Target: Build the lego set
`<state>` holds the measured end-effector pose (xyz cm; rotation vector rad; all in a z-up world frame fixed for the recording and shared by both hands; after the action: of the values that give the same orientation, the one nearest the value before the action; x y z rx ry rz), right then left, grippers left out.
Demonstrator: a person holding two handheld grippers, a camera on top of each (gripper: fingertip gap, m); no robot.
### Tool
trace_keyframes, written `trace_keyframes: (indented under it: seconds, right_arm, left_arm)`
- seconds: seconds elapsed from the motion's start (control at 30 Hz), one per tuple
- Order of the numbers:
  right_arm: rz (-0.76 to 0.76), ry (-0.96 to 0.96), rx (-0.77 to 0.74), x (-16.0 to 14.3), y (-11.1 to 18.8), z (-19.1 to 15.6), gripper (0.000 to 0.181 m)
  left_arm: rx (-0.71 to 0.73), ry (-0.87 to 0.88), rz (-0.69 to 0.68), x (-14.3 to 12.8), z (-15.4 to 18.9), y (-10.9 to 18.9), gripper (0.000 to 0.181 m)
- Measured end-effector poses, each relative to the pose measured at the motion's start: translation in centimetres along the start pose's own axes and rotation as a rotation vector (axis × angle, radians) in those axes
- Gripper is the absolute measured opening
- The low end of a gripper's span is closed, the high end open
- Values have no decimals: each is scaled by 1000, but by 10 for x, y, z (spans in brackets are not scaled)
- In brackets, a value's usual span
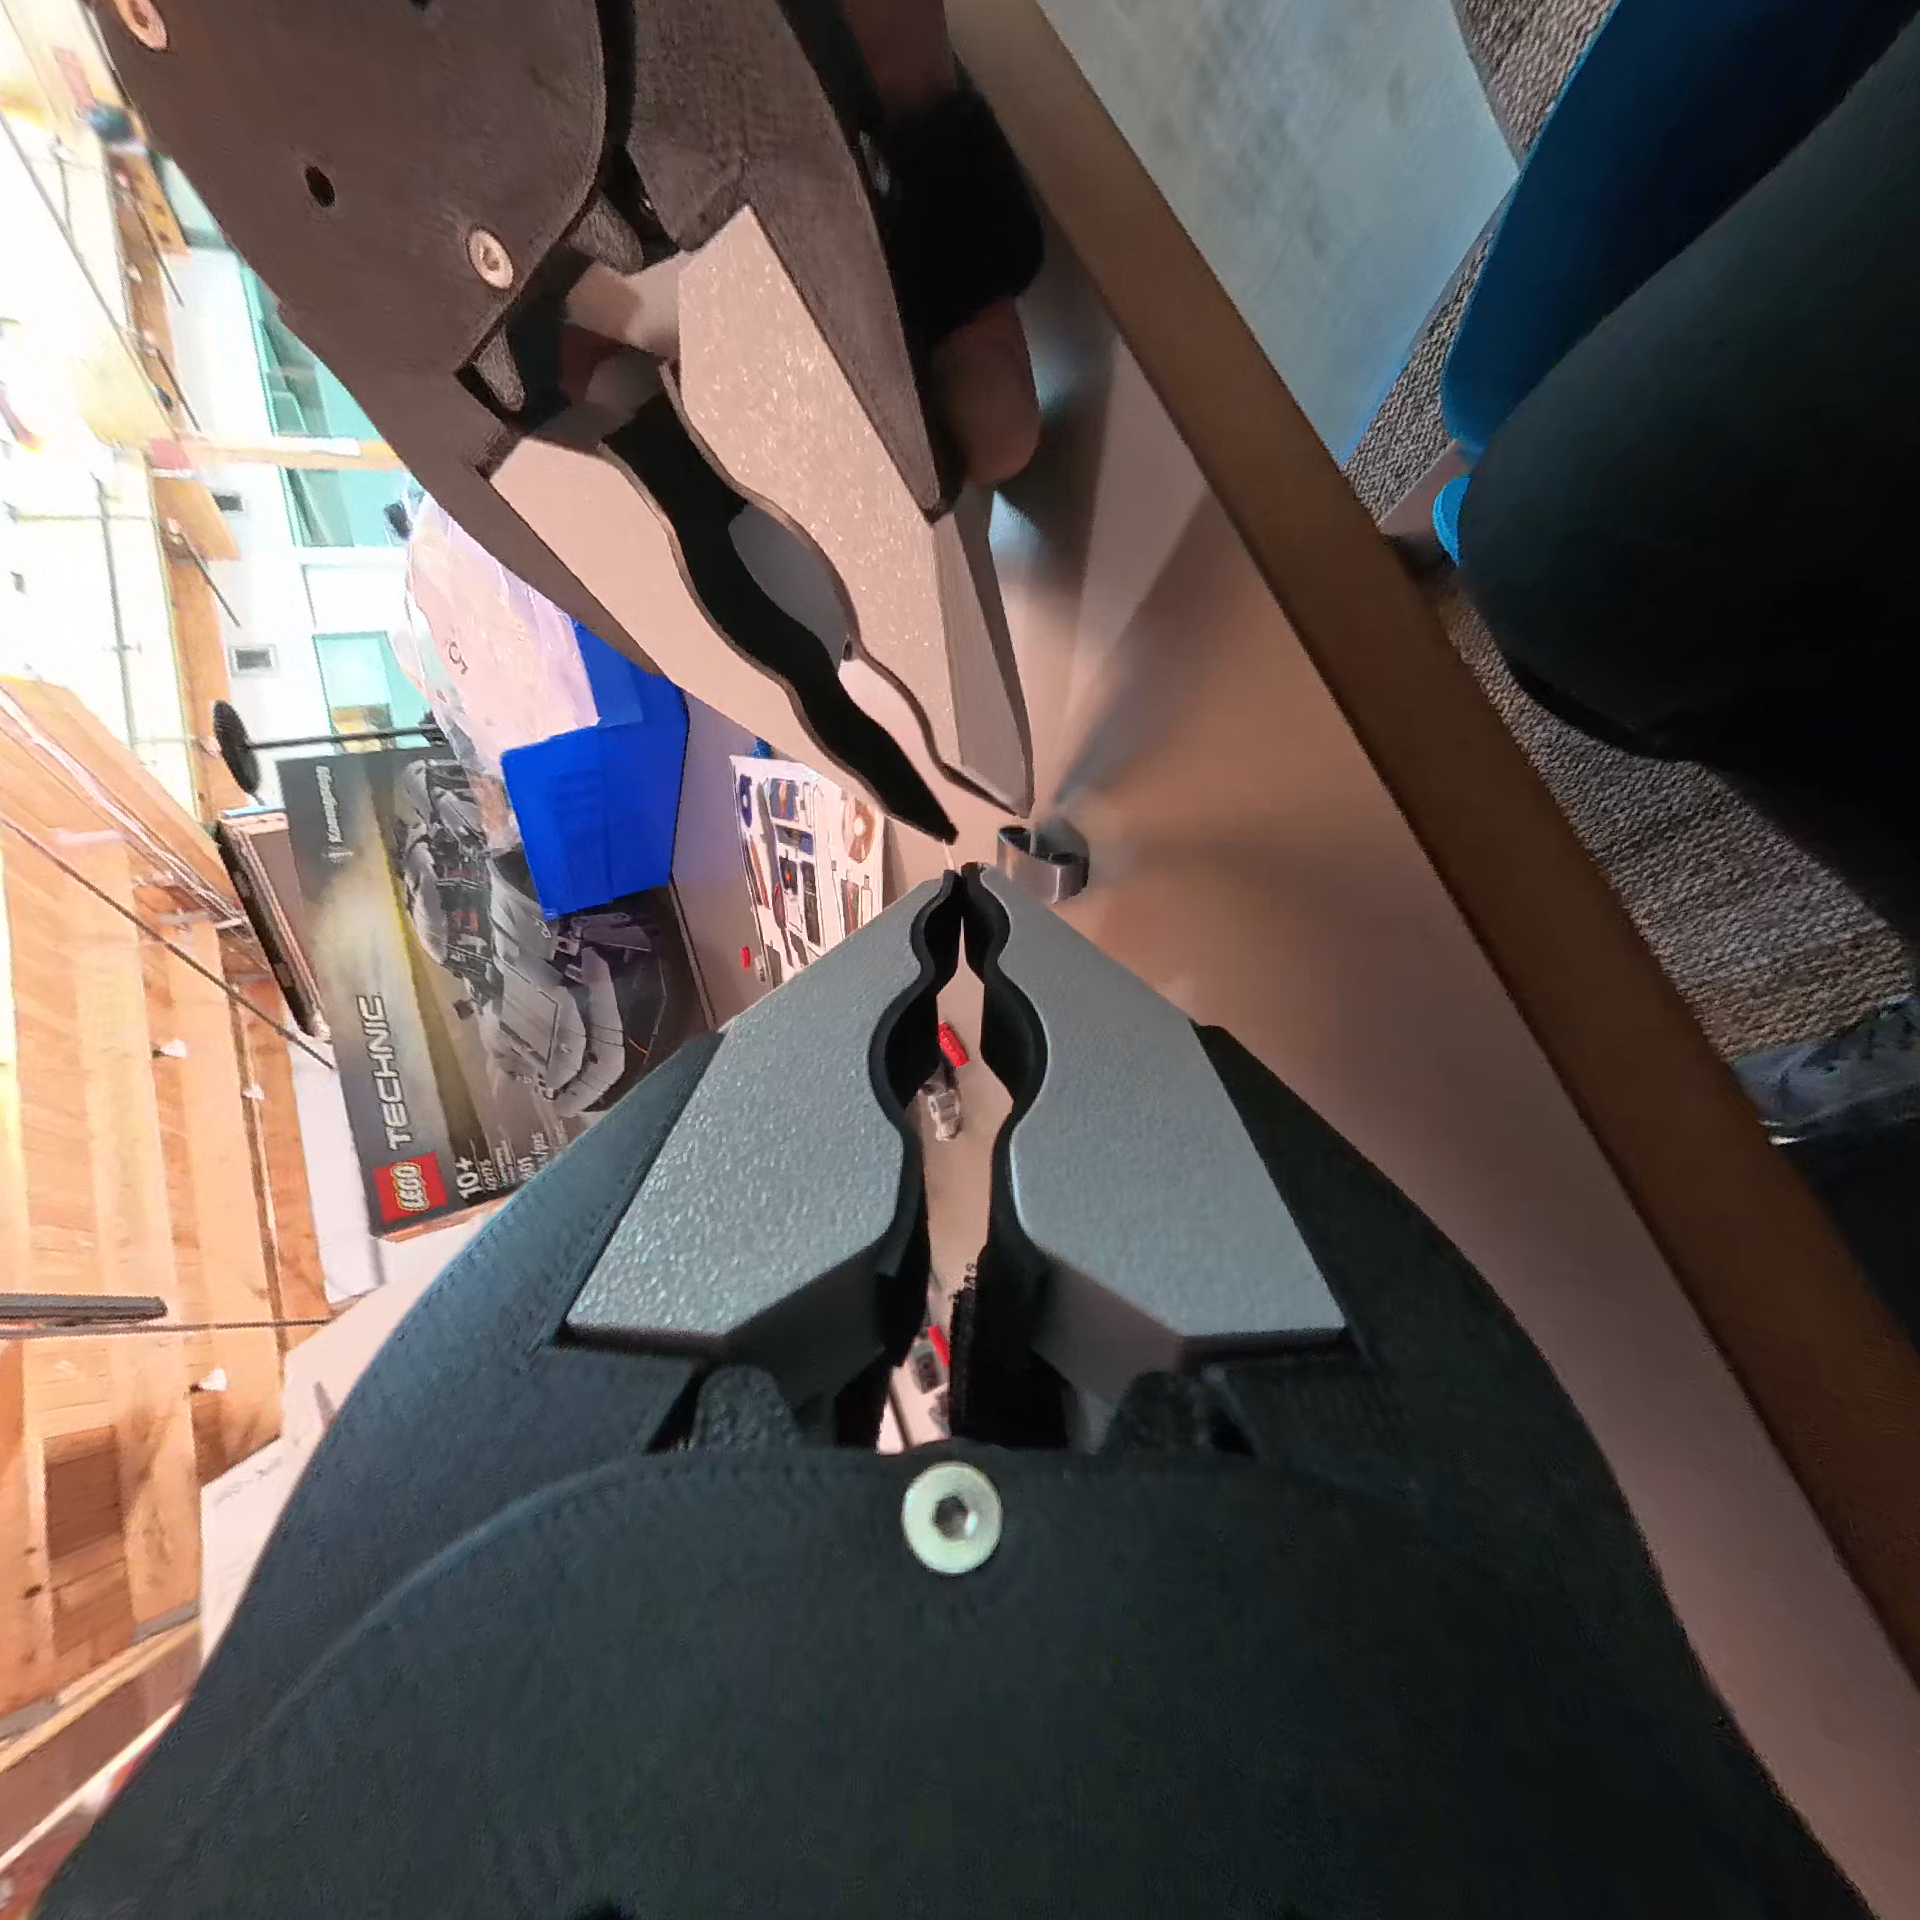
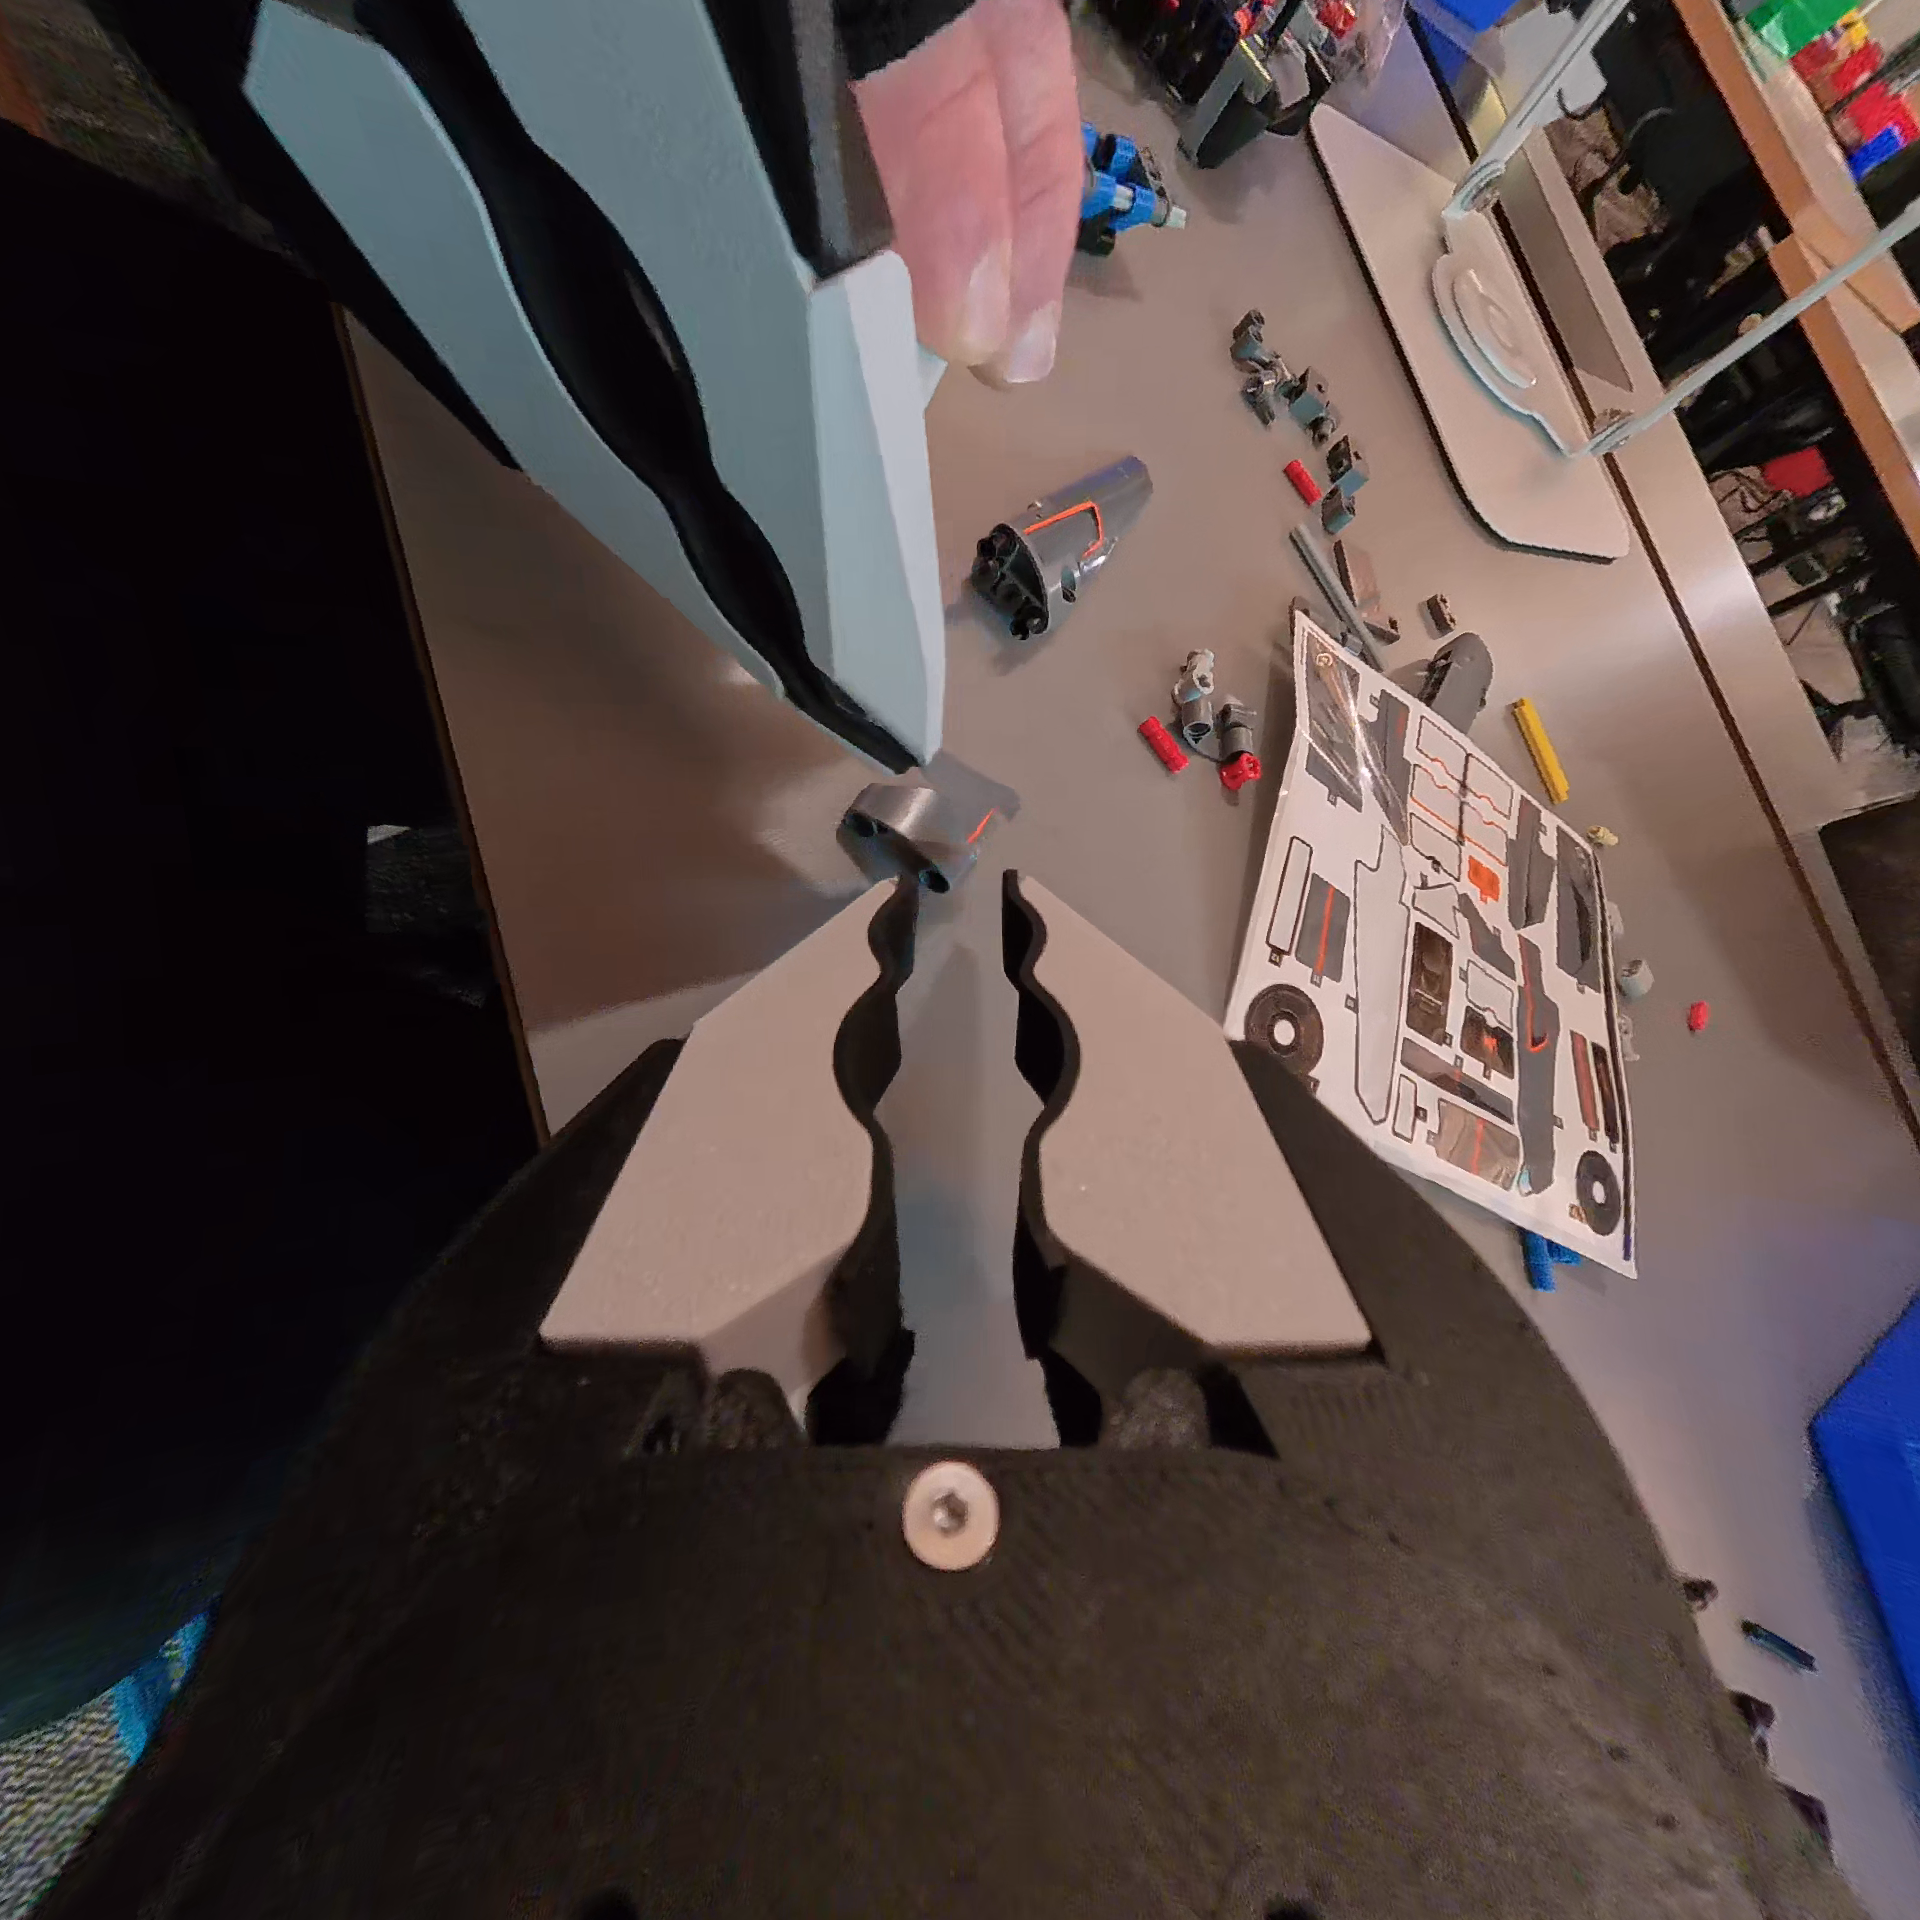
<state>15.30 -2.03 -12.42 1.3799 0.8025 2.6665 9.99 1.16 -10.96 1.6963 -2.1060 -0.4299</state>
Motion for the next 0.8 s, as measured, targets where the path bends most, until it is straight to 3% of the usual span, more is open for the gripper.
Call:
trace_keyframes:
  seconds: [0.8]
  right_arm:
    - [-29,-144,41,8,-13,-1,25]
  left_arm:
    - [-4,19,-53,-9,6,6,0]
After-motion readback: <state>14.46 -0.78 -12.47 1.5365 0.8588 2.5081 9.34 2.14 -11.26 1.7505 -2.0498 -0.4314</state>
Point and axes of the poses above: each gripper's, where its closed fingertips meet, y back along the fingers, x out of its top, z = x × y across the jaws, the point moved 4 cm from there along y, back along the fingers, and after that the axes turned 8 degrees about z, right-handed, at the moved point
